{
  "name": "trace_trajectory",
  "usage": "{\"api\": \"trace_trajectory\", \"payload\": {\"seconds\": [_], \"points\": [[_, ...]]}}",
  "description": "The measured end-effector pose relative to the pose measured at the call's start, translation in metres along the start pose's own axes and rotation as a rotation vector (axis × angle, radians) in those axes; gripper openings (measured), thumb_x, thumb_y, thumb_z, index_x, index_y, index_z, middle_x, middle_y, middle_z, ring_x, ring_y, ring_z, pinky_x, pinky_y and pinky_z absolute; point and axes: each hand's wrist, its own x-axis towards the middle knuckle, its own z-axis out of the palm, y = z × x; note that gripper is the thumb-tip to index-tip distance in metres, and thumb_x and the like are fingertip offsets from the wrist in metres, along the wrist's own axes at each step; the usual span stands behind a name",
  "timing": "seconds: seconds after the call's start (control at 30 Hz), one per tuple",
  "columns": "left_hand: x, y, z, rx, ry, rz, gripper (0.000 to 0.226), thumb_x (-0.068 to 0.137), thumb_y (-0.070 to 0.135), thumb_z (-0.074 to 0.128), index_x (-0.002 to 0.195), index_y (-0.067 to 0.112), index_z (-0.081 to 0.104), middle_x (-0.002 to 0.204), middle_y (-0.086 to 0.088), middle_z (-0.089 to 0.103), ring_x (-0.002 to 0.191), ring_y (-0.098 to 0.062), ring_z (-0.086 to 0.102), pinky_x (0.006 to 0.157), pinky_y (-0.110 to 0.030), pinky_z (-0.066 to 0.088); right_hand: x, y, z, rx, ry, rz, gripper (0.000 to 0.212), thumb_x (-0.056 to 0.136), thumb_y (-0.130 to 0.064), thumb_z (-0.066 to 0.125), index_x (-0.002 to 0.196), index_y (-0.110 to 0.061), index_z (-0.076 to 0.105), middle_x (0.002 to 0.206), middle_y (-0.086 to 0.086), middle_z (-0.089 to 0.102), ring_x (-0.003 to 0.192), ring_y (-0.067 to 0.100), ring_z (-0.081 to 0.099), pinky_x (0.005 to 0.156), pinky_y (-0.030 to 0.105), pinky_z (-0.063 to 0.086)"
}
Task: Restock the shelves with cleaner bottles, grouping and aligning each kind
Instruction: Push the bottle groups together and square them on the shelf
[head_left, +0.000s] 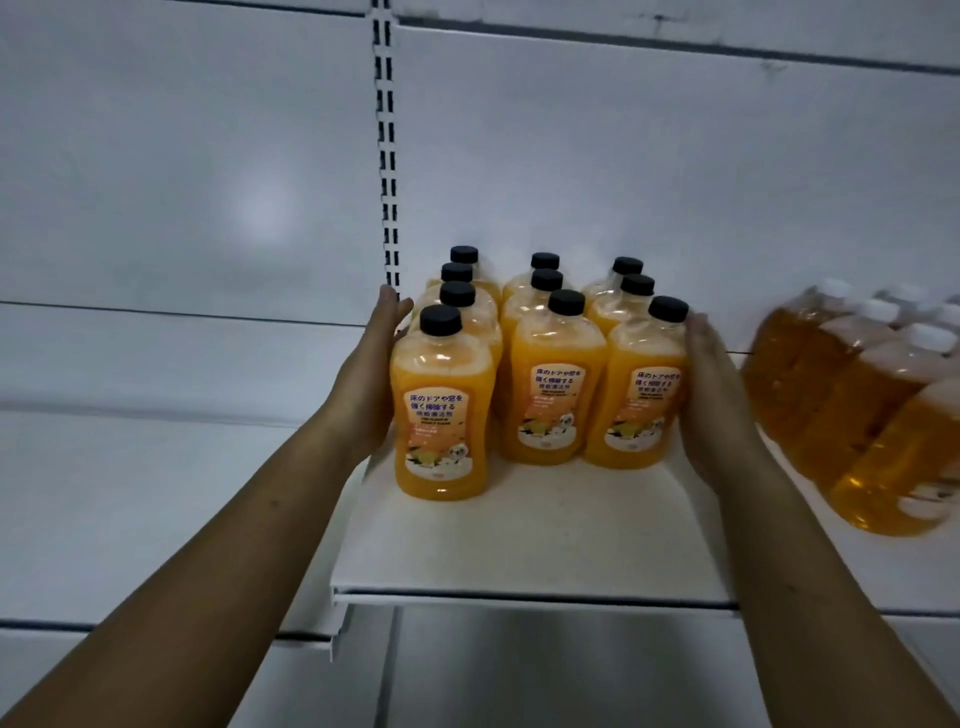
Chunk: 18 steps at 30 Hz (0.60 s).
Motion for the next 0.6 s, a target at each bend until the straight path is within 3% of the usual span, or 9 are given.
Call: {"api": "trace_trajectory", "payload": {"seconds": [0.1,0.17,0.23,0.33,0.4,0.5,0.6], "points": [[0.000,-0.011,0.010,-0.153,-0.072,-0.028,0.076,0.097,0.075,0.040,0.151,0.024,0.054,0.142,-0.018,0.064,0.129,-0.039,0.064,0.102,-0.050,0.057,0.000,0.009,0.000,0.059,-0.124,0.013,0.087,0.075,-0.080,0.065,0.146,-0.033,0.052,0.130,0.002,0.072,0.115,0.024,0.072,0.094,0.050,0.058],[-0.001,-0.011,0.013,-0.196,-0.070,-0.037,0.073,0.098,0.073,0.040,0.147,0.022,0.059,0.138,-0.018,0.067,0.123,-0.036,0.067,0.097,-0.047,0.060,0.002,0.013,-0.003,0.037,-0.154,-0.002,0.101,0.063,-0.082,0.077,0.147,-0.031,0.052,0.129,0.002,0.073,0.115,0.023,0.073,0.092,0.048,0.059],[-0.002,-0.010,0.015,-0.209,-0.031,-0.065,0.065,0.099,0.071,0.040,0.124,0.023,0.077,0.120,-0.014,0.075,0.104,-0.030,0.076,0.088,-0.043,0.063,0.003,0.016,-0.005,0.021,-0.176,0.004,0.112,0.052,-0.081,0.085,0.145,-0.029,0.053,0.127,0.000,0.074,0.113,0.021,0.074,0.091,0.045,0.060],[0.000,-0.015,0.016,-0.237,-0.027,-0.065,0.065,0.101,0.068,0.037,0.095,0.026,0.087,0.107,-0.010,0.079,0.093,-0.024,0.078,0.085,-0.041,0.063,0.004,0.020,-0.005,0.008,-0.206,0.000,0.108,0.051,-0.072,0.091,0.143,-0.026,0.055,0.127,0.002,0.074,0.114,0.024,0.073,0.095,0.048,0.060],[-0.001,-0.016,0.018,-0.261,-0.017,-0.069,0.067,0.102,0.066,0.036,0.088,0.026,0.087,0.097,-0.008,0.080,0.085,-0.021,0.078,0.076,-0.037,0.066,0.003,0.021,-0.005,0.002,-0.220,-0.013,0.103,0.053,-0.066,0.093,0.142,-0.026,0.057,0.127,0.001,0.075,0.114,0.024,0.073,0.096,0.050,0.059],[0.000,-0.018,0.020,-0.264,-0.047,-0.065,0.069,0.105,0.062,0.035,0.078,0.025,0.086,0.084,-0.005,0.079,0.074,-0.018,0.078,0.063,-0.032,0.064,0.002,0.022,-0.004,-0.025,-0.223,-0.031,0.113,0.045,-0.072,0.093,0.141,-0.025,0.057,0.125,0.001,0.075,0.112,0.023,0.074,0.094,0.047,0.060],[0.001,-0.021,0.019,-0.272,-0.053,-0.055,0.066,0.104,0.064,0.036,0.083,0.026,0.087,0.090,-0.007,0.080,0.079,-0.020,0.078,0.066,-0.033,0.064,0.001,0.022,-0.005,-0.026,-0.225,-0.035,0.115,0.045,-0.074,0.093,0.142,-0.024,0.056,0.125,0.001,0.075,0.113,0.023,0.074,0.096,0.049,0.059]]}}
